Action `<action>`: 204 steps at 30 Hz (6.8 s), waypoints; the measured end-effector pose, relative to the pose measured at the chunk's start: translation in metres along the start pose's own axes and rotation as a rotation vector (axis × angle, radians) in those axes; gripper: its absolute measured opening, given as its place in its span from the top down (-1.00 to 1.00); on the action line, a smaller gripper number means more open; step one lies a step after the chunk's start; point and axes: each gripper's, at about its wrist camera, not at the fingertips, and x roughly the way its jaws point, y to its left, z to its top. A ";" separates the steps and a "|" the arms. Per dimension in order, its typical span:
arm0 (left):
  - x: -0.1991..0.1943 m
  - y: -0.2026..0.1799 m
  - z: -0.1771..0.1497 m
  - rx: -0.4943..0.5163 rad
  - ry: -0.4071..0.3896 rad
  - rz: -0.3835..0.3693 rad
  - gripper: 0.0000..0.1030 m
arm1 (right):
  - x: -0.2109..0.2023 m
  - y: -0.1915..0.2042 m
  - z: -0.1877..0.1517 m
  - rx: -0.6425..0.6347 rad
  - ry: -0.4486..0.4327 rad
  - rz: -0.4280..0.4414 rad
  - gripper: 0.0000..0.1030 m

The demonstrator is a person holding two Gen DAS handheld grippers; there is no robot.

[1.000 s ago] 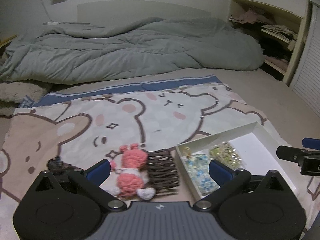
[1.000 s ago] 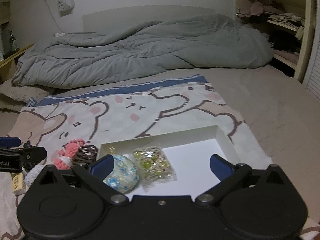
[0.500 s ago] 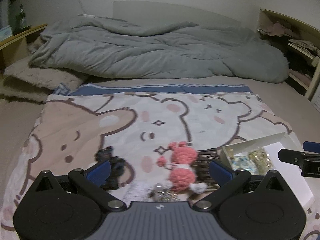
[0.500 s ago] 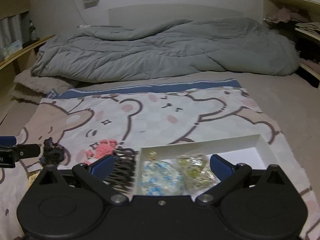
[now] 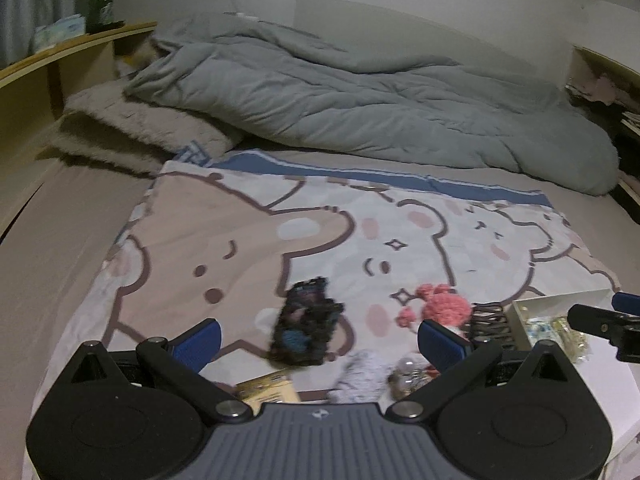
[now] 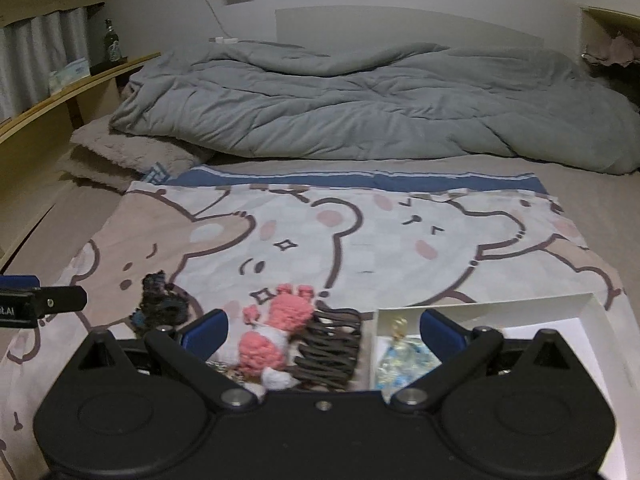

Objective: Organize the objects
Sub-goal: 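Withdraw both tools from the box back toward the remaining items, then grasp the gold snack packet with the left tool while the right tool grasps the striped rope, then lift the packet and rope with both tools and carry them toward the box, then lower the gold packet into the box with the left tool while the right tool lowers the rope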

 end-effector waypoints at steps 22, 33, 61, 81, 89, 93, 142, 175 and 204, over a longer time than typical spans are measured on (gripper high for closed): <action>0.054 0.041 -0.030 -0.038 0.208 0.173 -1.00 | 0.058 0.057 -0.015 -0.041 0.121 -0.058 -1.00; 0.093 0.052 -0.042 -0.220 0.365 0.151 -1.00 | 0.103 0.087 -0.041 -0.027 0.364 0.092 -1.00; 0.139 0.044 -0.043 -0.230 0.457 0.127 -0.08 | 0.151 0.082 -0.054 0.131 0.538 0.102 0.04; 0.046 0.030 -0.006 -0.197 0.205 0.086 -0.08 | 0.082 0.066 -0.009 0.015 0.291 0.161 0.05; 0.010 -0.003 0.000 -0.122 0.118 0.044 -0.08 | 0.048 0.050 0.004 -0.013 0.183 0.160 0.05; -0.003 -0.019 0.002 -0.103 0.082 0.018 -0.08 | 0.033 0.038 0.007 -0.001 0.146 0.169 0.05; 0.063 -0.247 0.010 0.033 0.098 -0.363 -0.08 | -0.020 -0.188 -0.009 0.058 -0.030 -0.139 0.05; 0.193 -0.356 -0.043 -0.206 0.257 -0.733 -0.07 | 0.030 -0.266 -0.048 0.056 0.043 -0.283 0.05; 0.164 -0.361 -0.031 -0.013 0.161 -0.586 -0.29 | 0.035 -0.294 -0.069 0.231 0.288 -0.201 0.71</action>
